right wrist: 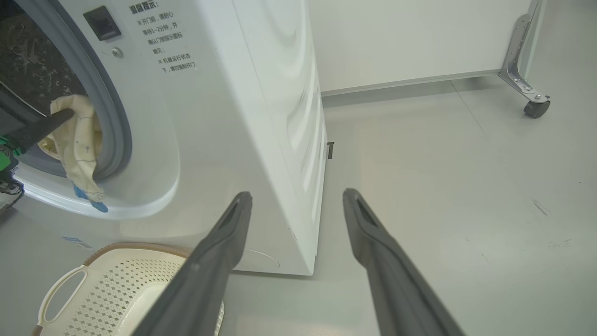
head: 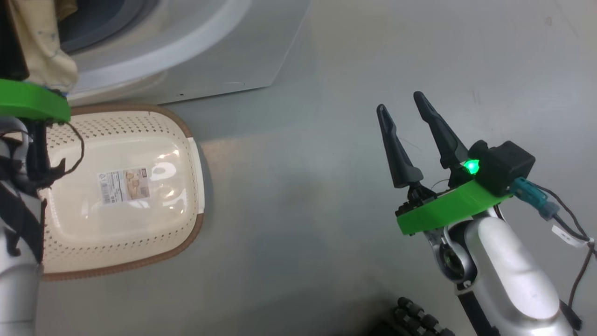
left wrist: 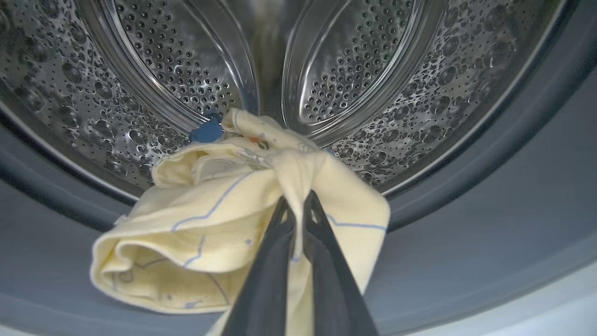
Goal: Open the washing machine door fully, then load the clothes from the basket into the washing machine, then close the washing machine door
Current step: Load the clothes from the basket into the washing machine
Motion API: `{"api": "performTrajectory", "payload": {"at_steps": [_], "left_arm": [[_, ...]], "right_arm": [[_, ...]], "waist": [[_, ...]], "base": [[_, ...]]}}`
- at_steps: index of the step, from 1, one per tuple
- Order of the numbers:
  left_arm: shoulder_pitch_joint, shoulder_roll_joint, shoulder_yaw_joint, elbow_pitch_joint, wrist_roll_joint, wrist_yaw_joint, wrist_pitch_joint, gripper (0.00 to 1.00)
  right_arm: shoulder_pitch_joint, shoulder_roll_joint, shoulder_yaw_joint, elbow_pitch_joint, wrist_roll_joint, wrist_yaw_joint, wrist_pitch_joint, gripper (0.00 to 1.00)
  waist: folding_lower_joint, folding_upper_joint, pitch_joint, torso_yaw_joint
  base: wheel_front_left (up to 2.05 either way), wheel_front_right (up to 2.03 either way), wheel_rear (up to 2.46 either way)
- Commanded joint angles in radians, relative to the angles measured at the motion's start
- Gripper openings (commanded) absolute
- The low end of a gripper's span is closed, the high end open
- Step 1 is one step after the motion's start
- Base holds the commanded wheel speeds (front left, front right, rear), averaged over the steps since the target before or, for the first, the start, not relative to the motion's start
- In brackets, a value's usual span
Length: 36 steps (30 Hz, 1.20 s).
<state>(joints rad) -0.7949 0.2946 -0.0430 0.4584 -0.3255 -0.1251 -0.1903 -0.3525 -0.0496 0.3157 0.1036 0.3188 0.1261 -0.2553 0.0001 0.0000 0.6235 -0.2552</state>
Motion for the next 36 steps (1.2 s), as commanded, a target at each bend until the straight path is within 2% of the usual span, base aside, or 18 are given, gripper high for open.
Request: {"api": "performTrajectory", "payload": {"at_steps": [1,14,36], "left_arm": [[-0.038,0.052,0.02,-0.022,0.013,0.007,0.011,0.0],[-0.261,0.087,-0.024,0.119,0.058,0.022,0.046,0.0],[-0.608,0.104,-0.085,0.421,0.107,0.039,-0.003,0.0]], "right_arm": [[0.025,-0.001,0.02,-0.024,0.009,0.005,-0.006,1.0],[0.036,-0.001,0.046,-0.023,0.026,0.005,-0.006,1.0],[0.067,-0.001,0.062,-0.029,0.03,0.005,-0.006,1.0]], "waist": [[-0.0001,0.0,-0.003,-0.006],[-0.0001,0.0,0.01,-0.045],[-0.0001,0.0,0.068,-0.081]], "base": [[0.0,0.0,0.0],[0.0,0.0,0.0],[0.0,0.0,0.0]]}}
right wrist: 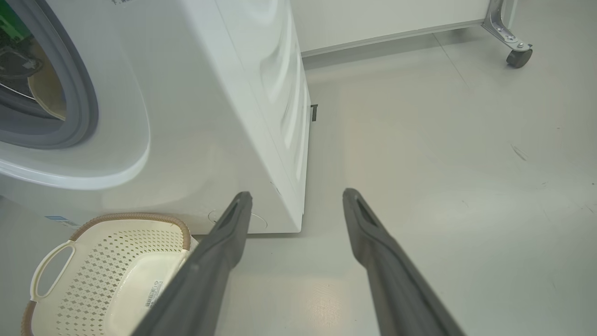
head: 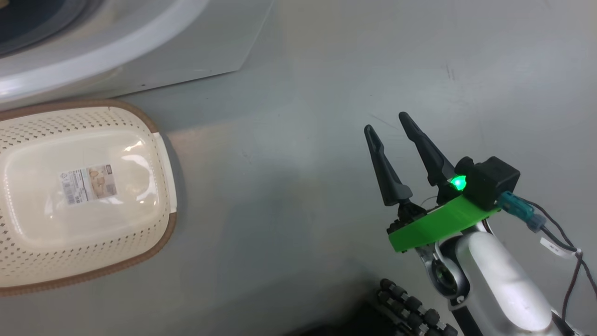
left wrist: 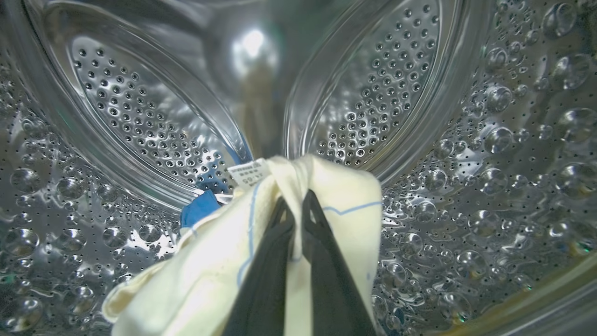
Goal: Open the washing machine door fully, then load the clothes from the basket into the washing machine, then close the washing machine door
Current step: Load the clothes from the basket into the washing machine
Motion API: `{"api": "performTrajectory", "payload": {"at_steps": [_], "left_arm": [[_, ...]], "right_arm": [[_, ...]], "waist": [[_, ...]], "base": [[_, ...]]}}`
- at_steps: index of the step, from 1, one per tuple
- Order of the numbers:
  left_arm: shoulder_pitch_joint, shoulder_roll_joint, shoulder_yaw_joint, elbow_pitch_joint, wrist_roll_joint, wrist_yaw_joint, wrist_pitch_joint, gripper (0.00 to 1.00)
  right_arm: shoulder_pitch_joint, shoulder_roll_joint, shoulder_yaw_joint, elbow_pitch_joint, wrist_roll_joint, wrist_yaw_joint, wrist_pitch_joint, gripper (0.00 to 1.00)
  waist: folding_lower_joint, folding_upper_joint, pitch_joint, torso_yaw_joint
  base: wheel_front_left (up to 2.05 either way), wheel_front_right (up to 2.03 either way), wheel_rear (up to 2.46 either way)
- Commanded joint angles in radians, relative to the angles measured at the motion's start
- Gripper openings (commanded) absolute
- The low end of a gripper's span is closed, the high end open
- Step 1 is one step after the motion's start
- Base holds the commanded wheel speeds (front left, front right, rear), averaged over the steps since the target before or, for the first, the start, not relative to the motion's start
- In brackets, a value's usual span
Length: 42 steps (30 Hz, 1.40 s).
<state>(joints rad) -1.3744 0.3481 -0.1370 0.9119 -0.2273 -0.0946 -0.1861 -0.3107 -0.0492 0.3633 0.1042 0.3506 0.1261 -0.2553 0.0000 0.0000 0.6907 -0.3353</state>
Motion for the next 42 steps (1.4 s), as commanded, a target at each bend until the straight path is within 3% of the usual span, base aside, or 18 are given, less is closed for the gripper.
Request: {"api": "performTrajectory", "payload": {"at_steps": [1,10,27,37,42], "left_arm": [[-0.042,0.054,0.006,-0.023,0.011,0.008,-0.011,0.0],[-0.155,0.089,0.006,0.033,0.026,0.034,-0.066,0.0],[-0.244,0.136,-0.028,0.067,0.065,0.038,-0.075,0.0],[-0.235,0.14,0.006,-0.069,0.051,0.04,-0.076,0.0],[-0.193,0.143,-0.001,-0.063,0.064,0.035,-0.076,0.0]], "right_arm": [[0.025,-0.001,0.014,-0.032,-0.002,0.005,-0.006,1.0],[0.023,-0.001,0.028,-0.043,0.006,0.005,-0.006,1.0],[0.043,-0.001,0.043,-0.055,0.02,0.005,-0.006,1.0],[0.038,-0.001,0.043,-0.056,0.016,0.005,-0.006,1.0],[0.036,-0.001,0.046,-0.055,0.015,0.005,-0.006,1.0]], "waist": [[0.0,0.0,0.006,-0.002],[0.0,0.0,0.04,-0.027],[0.0,0.0,0.086,-0.074],[0.0,0.0,0.099,-0.072],[0.0,0.0,0.1,-0.07]], "base": [[0.0,0.0,0.0],[0.0,0.0,0.0],[0.0,0.0,0.0],[0.0,0.0,0.0],[0.0,0.0,0.0]]}}
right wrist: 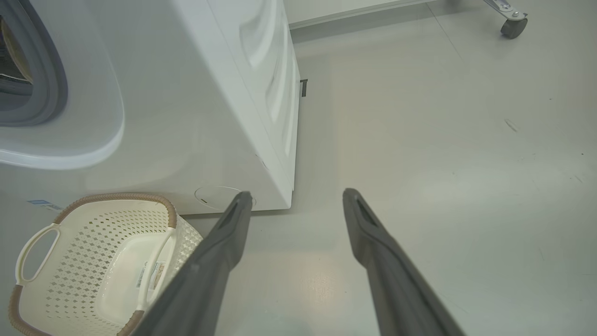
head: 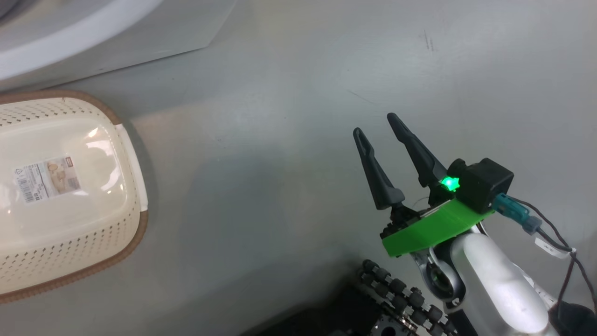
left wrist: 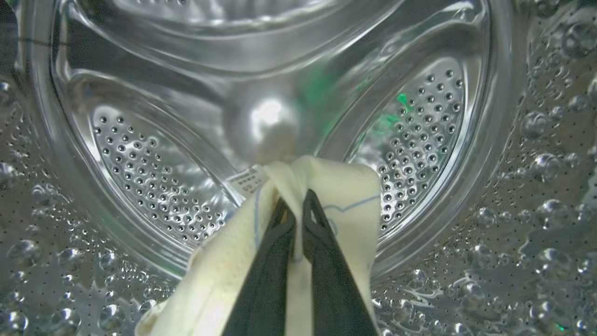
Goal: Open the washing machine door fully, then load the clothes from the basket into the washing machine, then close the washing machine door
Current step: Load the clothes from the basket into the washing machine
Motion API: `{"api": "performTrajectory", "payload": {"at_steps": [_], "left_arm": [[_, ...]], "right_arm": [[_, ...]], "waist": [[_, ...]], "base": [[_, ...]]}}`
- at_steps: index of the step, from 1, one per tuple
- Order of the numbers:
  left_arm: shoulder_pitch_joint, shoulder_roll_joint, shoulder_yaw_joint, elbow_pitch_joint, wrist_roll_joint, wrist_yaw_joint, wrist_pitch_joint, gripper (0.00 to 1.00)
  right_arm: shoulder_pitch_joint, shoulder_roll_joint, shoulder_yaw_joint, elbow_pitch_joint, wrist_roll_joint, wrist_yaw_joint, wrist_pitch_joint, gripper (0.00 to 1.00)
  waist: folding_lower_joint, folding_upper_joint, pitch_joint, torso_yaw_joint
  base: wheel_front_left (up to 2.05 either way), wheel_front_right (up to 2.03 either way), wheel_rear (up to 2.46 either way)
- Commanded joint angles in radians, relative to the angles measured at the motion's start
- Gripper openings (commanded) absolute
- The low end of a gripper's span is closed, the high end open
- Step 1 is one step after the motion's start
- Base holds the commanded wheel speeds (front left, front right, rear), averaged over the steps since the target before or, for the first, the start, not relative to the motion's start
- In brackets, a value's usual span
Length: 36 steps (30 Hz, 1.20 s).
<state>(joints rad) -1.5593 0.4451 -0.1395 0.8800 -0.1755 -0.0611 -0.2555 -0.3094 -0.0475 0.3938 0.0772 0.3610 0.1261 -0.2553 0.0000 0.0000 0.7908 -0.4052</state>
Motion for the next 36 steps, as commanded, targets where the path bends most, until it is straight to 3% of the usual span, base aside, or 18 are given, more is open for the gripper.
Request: {"api": "performTrajectory", "payload": {"at_steps": [1,10,13,17,19,22,36], "left_arm": [[-0.007,0.047,-0.002,-0.024,0.016,0.0,-0.006,0.0],[-0.049,0.041,-0.073,0.133,0.056,-0.022,0.02,0.0],[-0.074,0.037,-0.089,0.172,0.063,-0.024,0.036,0.12],[-0.096,0.029,-0.102,0.222,0.062,-0.028,0.065,0.47],[-0.104,0.025,-0.106,0.241,0.06,-0.029,0.074,0.8],[-0.114,0.019,-0.114,0.271,0.059,-0.028,0.093,1.0],[-0.125,-0.011,-0.118,0.366,0.028,0.001,0.206,1.0]], "right_arm": [[0.034,-0.003,0.016,-0.027,0.005,0.005,-0.006,1.0],[0.041,-0.003,0.014,-0.021,0.001,0.005,-0.006,1.0],[0.043,-0.003,0.014,-0.019,0.002,0.005,-0.006,1.0],[0.045,-0.003,0.016,-0.018,0.004,0.005,-0.006,1.0],[0.046,-0.003,0.015,-0.019,0.005,0.005,-0.006,1.0],[0.046,-0.003,0.013,-0.02,0.005,0.005,-0.006,1.0],[0.046,-0.003,0.006,-0.013,0.004,0.005,-0.006,1.0]], "waist": [[0.0,0.0,0.001,0.0],[0.0,0.0,-0.014,0.002],[0.0,0.0,-0.018,0.003],[0.0,0.0,-0.025,0.004],[0.0,0.0,-0.027,0.004],[0.0,0.0,-0.029,0.005],[0.0,0.0,-0.051,0.018]], "base": [[0.0,0.0,0.0],[0.0,0.0,0.0],[0.0,0.0,0.0],[0.0,0.0,0.0],[0.0,0.0,0.0],[0.0,0.0,0.0],[0.0,0.0,0.0]]}}
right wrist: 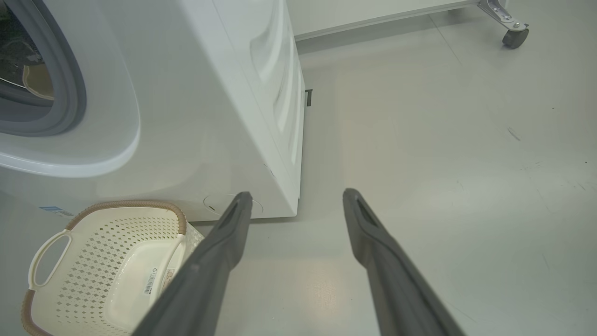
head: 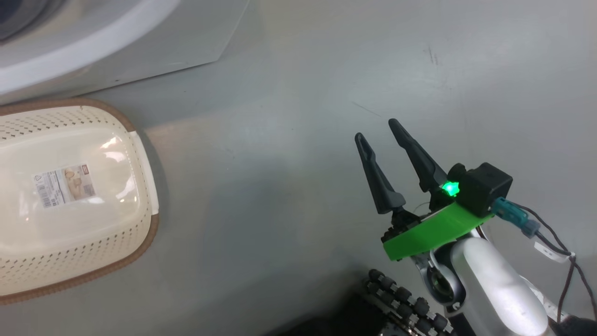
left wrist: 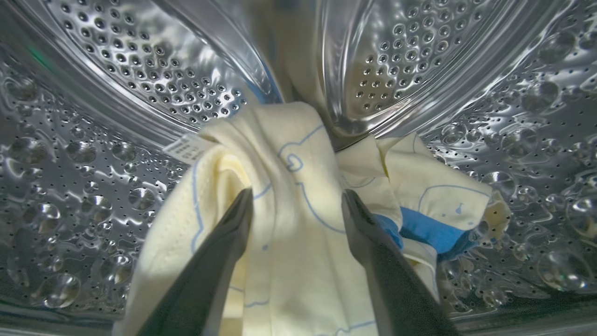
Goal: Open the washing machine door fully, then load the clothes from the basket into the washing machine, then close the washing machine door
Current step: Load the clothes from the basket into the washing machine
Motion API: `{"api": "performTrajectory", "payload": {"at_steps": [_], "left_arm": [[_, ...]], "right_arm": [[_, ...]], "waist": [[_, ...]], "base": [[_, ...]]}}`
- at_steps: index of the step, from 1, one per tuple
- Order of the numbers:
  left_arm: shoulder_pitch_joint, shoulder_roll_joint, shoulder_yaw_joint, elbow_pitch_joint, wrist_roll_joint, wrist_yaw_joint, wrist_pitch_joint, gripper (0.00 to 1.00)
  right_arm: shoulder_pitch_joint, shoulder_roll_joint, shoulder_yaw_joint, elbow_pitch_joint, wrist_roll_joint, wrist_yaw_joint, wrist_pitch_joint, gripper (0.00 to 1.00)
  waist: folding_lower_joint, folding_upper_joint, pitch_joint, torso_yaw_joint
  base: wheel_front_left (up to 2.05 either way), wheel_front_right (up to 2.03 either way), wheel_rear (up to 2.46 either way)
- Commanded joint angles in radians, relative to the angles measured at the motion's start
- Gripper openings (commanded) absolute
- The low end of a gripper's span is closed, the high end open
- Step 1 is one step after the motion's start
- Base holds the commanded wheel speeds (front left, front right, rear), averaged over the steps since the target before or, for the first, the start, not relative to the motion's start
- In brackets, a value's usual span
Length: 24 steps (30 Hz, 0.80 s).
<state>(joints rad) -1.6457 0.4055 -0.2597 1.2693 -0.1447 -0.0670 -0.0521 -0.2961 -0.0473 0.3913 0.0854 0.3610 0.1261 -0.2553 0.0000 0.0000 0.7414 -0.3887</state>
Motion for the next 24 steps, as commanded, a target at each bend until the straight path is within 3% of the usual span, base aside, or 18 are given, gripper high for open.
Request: {"api": "performTrajectory", "payload": {"at_steps": [1,15,24], "left_arm": [[-0.037,0.025,0.002,-0.02,-0.005,0.01,0.012,1.0],[0.024,-0.022,0.034,0.001,-0.079,0.026,0.024,1.0],[0.096,-0.065,0.041,0.003,-0.12,0.001,-0.044,1.0]], "right_arm": [[0.033,-0.003,0.007,-0.021,0.004,0.005,-0.006,1.0],[0.028,-0.003,-0.012,-0.02,-0.005,0.005,-0.006,1.0],[0.023,-0.003,-0.028,-0.016,-0.014,0.005,-0.006,1.0]], "waist": [[0.0,0.0,-0.004,0.004],[0.0,0.0,-0.043,0.039],[0.0,0.0,-0.088,0.076]], "base": [[0.0,0.0,0.0],[0.0,0.0,0.0],[0.0,0.0,0.0]]}}
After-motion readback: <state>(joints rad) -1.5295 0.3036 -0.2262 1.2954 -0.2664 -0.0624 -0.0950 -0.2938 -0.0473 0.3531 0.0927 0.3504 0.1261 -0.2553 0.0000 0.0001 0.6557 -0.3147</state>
